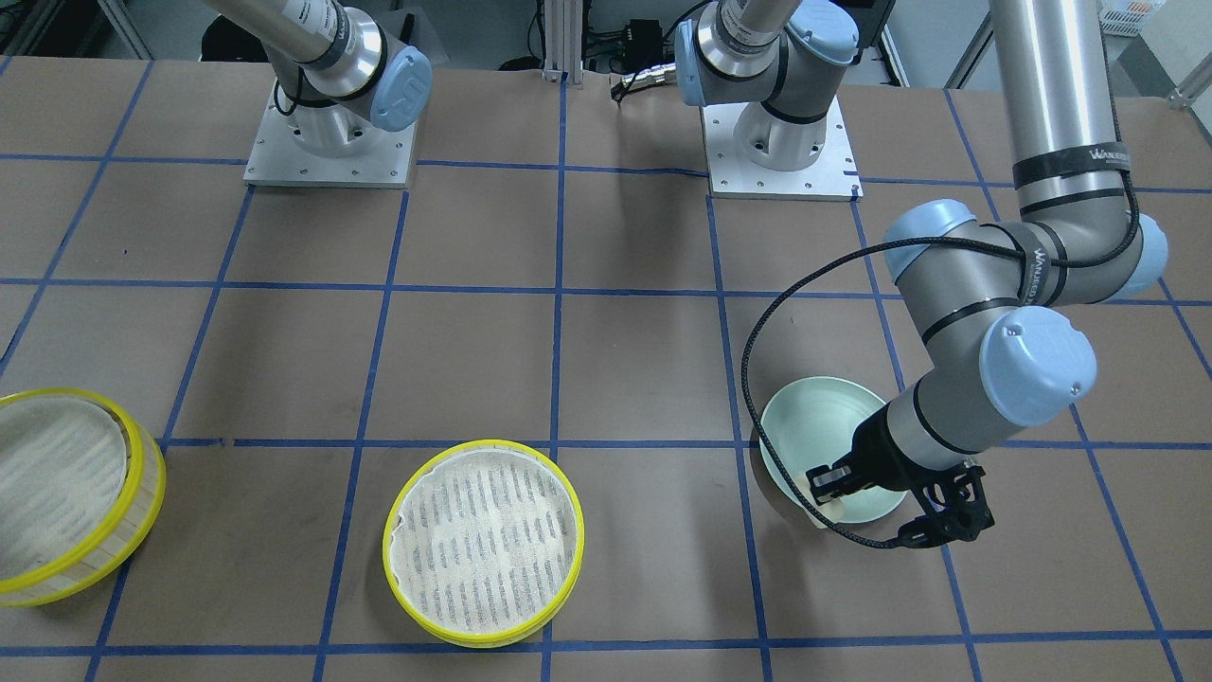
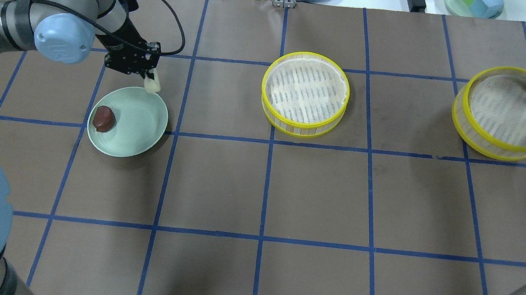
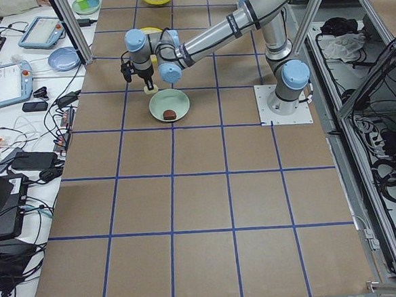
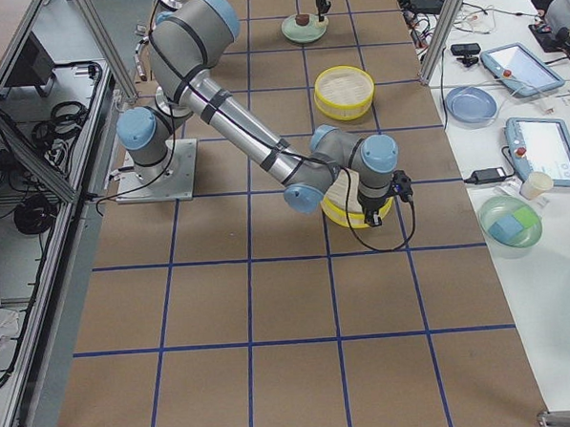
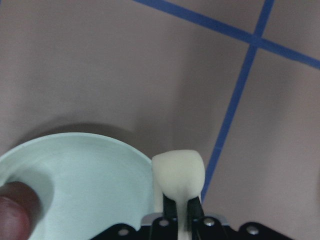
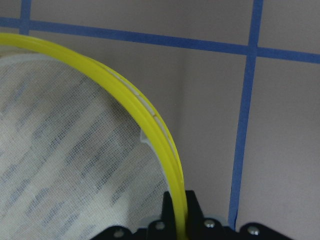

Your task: Stack buns with steamer

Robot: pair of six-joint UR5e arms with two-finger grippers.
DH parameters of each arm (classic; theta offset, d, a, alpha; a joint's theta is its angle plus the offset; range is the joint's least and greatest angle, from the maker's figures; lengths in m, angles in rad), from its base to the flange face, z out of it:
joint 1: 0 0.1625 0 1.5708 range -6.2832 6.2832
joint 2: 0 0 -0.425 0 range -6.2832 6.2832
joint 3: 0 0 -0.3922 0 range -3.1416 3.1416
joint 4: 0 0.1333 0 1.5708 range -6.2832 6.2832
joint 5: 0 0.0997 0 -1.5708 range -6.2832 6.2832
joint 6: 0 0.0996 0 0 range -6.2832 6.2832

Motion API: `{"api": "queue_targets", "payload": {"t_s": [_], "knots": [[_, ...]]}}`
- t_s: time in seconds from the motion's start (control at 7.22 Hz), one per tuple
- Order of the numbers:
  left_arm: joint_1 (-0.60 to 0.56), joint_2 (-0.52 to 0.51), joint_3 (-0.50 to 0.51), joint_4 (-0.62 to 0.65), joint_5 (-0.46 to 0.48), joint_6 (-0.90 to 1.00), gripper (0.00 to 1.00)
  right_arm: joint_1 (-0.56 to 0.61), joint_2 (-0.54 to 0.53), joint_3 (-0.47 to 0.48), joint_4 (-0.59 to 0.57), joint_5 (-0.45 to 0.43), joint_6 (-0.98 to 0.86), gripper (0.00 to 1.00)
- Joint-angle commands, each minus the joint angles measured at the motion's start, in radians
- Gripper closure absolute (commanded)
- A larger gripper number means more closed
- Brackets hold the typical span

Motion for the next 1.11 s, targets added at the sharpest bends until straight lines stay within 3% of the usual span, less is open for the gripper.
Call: {"api": "queue_targets", "payload": {"t_s": [0.0, 0.14, 0.28, 0.55, 0.97], "knots": [[-0.140, -0.009, 0.007, 0.196, -0.067, -0.241, 1.00, 0.005, -0.017, 0.000, 0.010, -0.001, 0.010, 1.00], [-0.194, -0.019, 0.007, 0.235, -0.071, -0.278, 1.00, 0.014, -0.041, 0.000, 0.027, -0.004, 0.013, 1.00], [-0.239, -0.032, 0.007, 0.253, -0.143, -0.351, 1.00, 0.034, -0.095, 0.002, 0.085, -0.005, 0.053, 1.00], [-0.329, -0.059, 0.007, 0.283, -0.150, -0.412, 1.00, 0.089, -0.106, 0.005, 0.108, -0.018, 0.130, 1.00], [-0.339, -0.122, 0.010, 0.372, -0.204, -0.413, 1.00, 0.173, -0.181, 0.072, 0.108, -0.048, 0.281, 1.00]]}}
